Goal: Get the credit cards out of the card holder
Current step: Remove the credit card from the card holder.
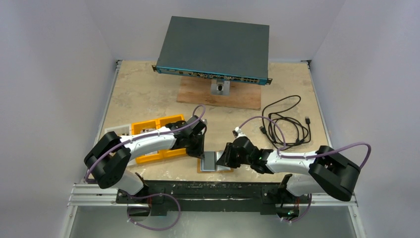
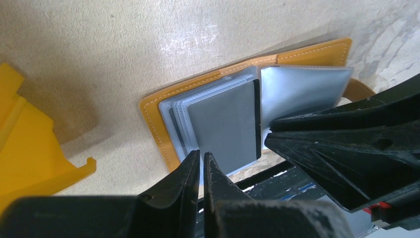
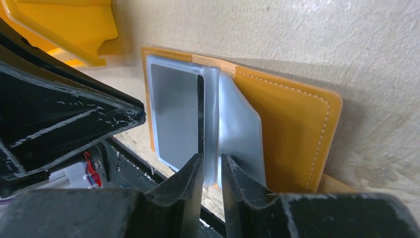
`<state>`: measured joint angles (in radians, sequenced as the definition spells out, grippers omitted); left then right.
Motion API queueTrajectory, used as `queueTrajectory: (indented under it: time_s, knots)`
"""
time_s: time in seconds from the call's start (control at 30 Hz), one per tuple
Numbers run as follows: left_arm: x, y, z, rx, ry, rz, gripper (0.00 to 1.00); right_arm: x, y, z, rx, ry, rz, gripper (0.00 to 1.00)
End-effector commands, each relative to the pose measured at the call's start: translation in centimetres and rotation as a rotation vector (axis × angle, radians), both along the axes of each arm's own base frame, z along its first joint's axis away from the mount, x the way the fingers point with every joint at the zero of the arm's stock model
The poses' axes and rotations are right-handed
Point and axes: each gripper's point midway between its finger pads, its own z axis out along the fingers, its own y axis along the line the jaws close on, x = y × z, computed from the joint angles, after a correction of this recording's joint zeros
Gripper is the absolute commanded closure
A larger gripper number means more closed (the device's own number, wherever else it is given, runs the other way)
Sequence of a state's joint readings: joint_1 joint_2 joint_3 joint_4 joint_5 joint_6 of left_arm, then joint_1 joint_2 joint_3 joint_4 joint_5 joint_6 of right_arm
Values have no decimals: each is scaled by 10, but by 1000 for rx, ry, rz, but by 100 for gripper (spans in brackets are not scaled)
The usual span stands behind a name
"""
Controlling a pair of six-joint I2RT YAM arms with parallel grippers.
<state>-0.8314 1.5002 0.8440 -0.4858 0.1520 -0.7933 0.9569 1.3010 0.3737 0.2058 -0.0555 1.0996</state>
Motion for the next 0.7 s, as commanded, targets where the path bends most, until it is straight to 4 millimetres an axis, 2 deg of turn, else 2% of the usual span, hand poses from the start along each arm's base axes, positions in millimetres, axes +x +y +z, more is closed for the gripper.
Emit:
queueTrajectory:
  time_s: [0.0, 0.53, 0.67]
  knots:
    - [6, -3, -4, -10, -11, 15, 94, 8, 12, 13, 75, -26, 14, 78]
    - [0, -14, -20, -10, 38, 10, 96, 3, 14, -6, 89, 21, 36, 78]
    - [-3, -15, -28, 22, 54, 26, 100, 0, 15, -7, 114, 29, 46, 78]
